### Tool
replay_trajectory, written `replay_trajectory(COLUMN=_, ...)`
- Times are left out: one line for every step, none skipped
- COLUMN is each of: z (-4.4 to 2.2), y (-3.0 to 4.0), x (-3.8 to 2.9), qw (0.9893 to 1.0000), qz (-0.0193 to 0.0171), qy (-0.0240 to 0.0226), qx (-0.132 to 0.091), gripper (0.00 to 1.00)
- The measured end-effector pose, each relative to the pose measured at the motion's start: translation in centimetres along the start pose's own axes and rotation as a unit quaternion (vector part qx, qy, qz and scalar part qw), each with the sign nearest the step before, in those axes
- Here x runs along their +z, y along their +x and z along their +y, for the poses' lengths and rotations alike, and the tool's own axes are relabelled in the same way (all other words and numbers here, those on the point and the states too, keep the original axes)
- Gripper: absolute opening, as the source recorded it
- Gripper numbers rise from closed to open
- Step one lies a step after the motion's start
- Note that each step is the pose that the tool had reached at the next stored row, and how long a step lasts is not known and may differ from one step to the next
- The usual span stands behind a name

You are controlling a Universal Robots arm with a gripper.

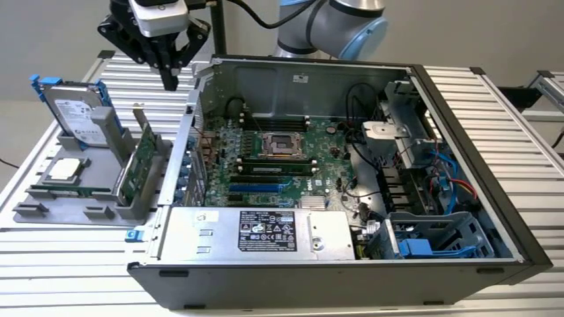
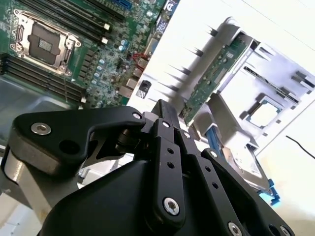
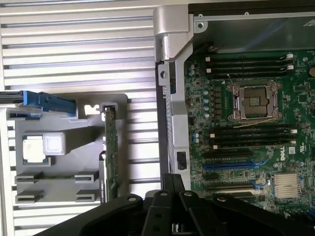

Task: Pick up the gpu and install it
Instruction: 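Reach for the gpu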

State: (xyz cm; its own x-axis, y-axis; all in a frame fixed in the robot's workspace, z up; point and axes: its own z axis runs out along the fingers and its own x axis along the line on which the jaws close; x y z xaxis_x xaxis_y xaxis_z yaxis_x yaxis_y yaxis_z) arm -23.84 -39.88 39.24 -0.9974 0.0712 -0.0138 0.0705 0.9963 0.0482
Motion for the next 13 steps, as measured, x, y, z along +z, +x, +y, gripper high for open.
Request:
replay_trajectory(z=-0.02, y=0.2, x=0.0, qw=1.0, qz=0.0, qy=0.0, qx=0.0, gripper=0.0)
replay_trajectory(z=-0.03, y=0.39, x=-0.01, qw=1.0, qz=0.0, qy=0.0, qx=0.0, gripper=0.0)
replay_trajectory(z=-0.04, y=0.59, x=-0.01, qw=1.0, qz=0.0, qy=0.0, qx=0.0, gripper=0.0)
replay_trajectory(z=-0.05, y=0.77, x=-0.01, qw=1.0, qz=0.0, qy=0.0, qx=0.0, gripper=0.0)
replay_trajectory(z=-0.07, y=0.98, x=-0.01, qw=1.0, qz=0.0, qy=0.0, qx=0.0, gripper=0.0)
replay_trajectory(z=-0.08, y=1.16, x=-0.02, qw=1.0, qz=0.0, qy=0.0, qx=0.0, gripper=0.0)
replay_trajectory(z=-0.1, y=1.35, x=-0.02, qw=1.0, qz=0.0, qy=0.0, qx=0.0, gripper=0.0)
replay_trajectory(z=-0.11, y=1.54, x=-0.02, qw=1.0, qz=0.0, qy=0.0, qx=0.0, gripper=0.0)
replay_trajectory(z=-0.13, y=1.75, x=-0.03, qw=1.0, qz=0.0, qy=0.0, qx=0.0, gripper=0.0)
replay_trajectory(z=-0.14, y=1.94, x=-0.03, qw=1.0, qz=0.0, qy=0.0, qx=0.0, gripper=0.0)
replay_trajectory(z=-0.15, y=2.12, x=-0.03, qw=1.0, qz=0.0, qy=0.0, qx=0.0, gripper=0.0)
replay_trajectory(z=-0.16, y=2.3, x=-0.04, qw=1.0, qz=0.0, qy=0.0, qx=0.0, gripper=0.0)
replay_trajectory(z=-0.18, y=2.48, x=-0.04, qw=1.0, qz=0.0, qy=0.0, qx=0.0, gripper=0.0)
